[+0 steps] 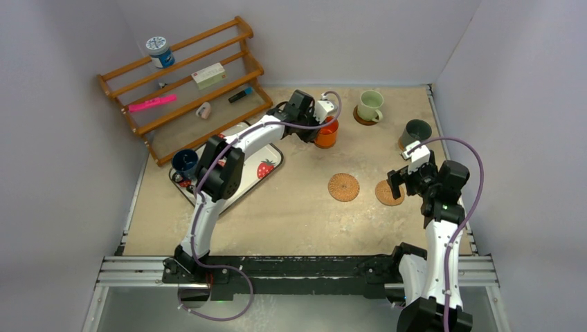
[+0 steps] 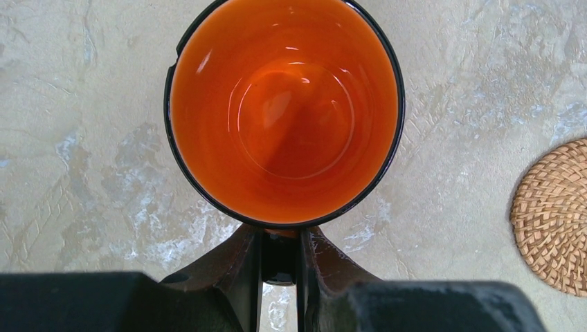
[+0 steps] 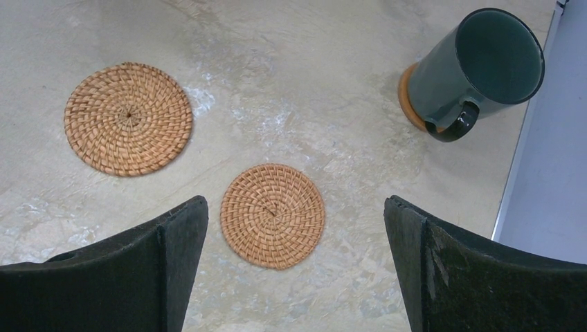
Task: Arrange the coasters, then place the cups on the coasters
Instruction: Place the cup on the coaster.
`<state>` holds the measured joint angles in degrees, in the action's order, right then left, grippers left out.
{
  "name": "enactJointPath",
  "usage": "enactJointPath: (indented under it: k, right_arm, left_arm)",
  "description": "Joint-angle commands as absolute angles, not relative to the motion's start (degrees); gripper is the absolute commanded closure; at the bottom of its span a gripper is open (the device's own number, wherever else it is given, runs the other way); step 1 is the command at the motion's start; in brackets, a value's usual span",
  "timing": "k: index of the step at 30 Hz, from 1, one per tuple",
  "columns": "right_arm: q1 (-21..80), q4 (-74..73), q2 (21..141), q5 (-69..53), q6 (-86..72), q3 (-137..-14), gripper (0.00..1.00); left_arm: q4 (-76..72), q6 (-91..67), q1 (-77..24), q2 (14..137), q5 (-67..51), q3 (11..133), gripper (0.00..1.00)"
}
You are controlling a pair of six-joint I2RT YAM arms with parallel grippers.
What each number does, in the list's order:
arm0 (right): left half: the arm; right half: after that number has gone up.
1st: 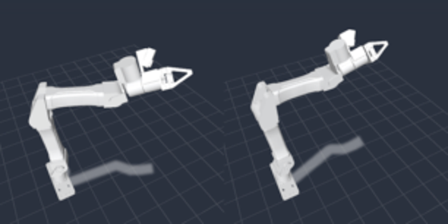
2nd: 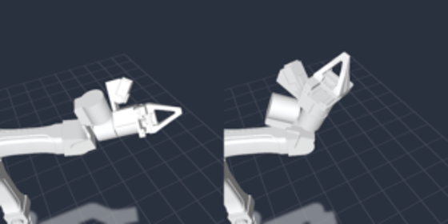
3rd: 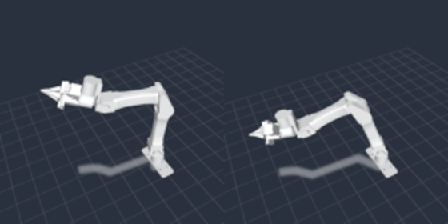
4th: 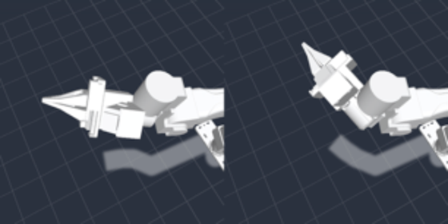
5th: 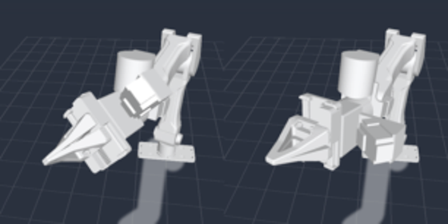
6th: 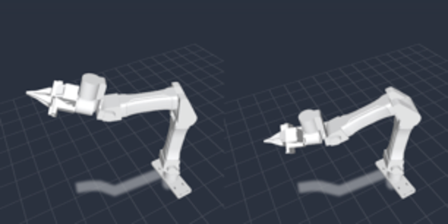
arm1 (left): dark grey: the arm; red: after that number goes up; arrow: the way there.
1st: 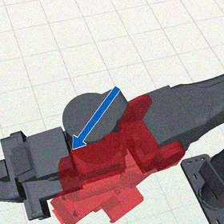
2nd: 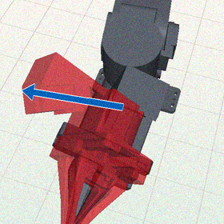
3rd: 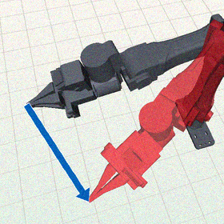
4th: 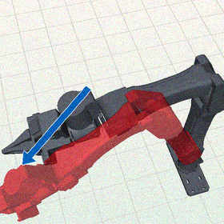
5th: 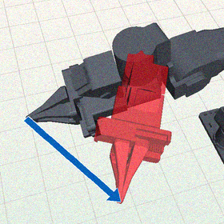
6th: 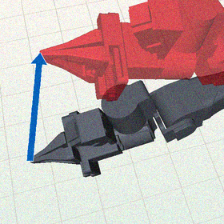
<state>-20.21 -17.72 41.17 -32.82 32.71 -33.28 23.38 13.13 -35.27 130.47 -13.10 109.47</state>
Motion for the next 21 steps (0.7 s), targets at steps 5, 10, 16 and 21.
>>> enactJointPath:
  k: [5,10,16,21]
  right_arm:
    - [-20.3,-17.8,40.7,-34.7,33.8,-33.0,0.01]
    - [-20.2,-17.8,40.7,-34.7,33.8,-33.0,0.01]
    - [-20.3,-17.8,40.9,-34.8,33.9,-32.9,0.01]
    - [-20.3,-17.7,41.0,-34.9,34.0,-32.9,0.01]
  left_arm:
    - [19.0,15.5,-36.0,125.1,-12.0,107.9,0.94]
    - [18.6,16.2,-36.2,125.2,-11.3,107.5,0.94]
    - [18.4,17.0,-36.7,125.1,-10.3,107.1,0.94]
    - [17.9,17.5,-37.1,125.0,-8.7,106.8,0.93]
